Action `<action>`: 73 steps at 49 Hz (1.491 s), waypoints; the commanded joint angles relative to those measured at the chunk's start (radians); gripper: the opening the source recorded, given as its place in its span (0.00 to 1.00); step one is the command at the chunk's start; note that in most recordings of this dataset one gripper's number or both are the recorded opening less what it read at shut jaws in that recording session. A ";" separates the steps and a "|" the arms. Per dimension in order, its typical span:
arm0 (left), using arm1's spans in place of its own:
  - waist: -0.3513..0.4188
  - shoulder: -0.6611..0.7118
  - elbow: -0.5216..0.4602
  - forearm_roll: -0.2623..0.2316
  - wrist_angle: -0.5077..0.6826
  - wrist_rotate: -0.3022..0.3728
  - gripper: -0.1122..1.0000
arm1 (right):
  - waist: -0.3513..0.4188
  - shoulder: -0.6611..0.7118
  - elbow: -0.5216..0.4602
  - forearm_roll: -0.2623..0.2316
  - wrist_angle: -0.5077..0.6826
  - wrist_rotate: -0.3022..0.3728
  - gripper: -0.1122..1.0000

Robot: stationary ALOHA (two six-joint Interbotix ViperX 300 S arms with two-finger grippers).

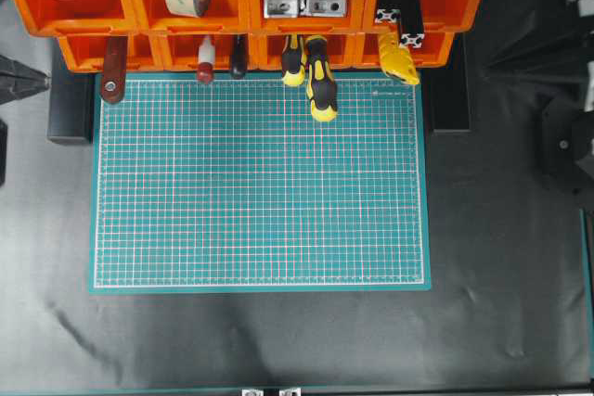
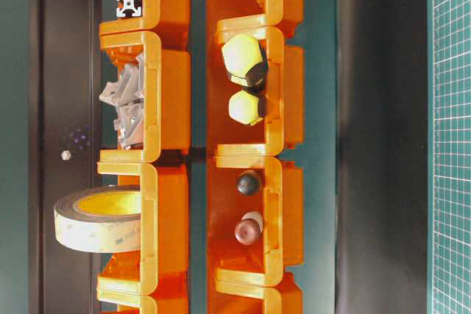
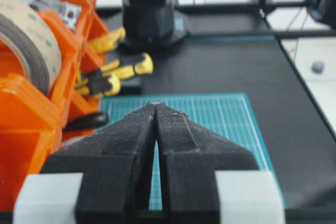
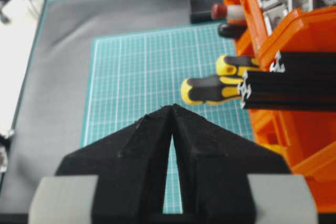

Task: Pick corner brachets from container rack with right arm.
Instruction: 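Move the right gripper up toward the bin of silver corner brackets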

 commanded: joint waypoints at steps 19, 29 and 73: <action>-0.025 0.006 -0.048 0.005 0.078 -0.028 0.10 | -0.046 0.328 -0.575 -0.067 0.526 -0.005 0.11; -0.035 0.002 -0.051 0.005 0.124 -0.069 0.10 | -0.048 0.463 -0.772 -0.124 0.661 -0.012 0.11; -0.064 -0.011 -0.061 0.005 0.141 -0.124 0.10 | -0.132 0.816 -1.058 -0.196 0.841 -0.206 0.11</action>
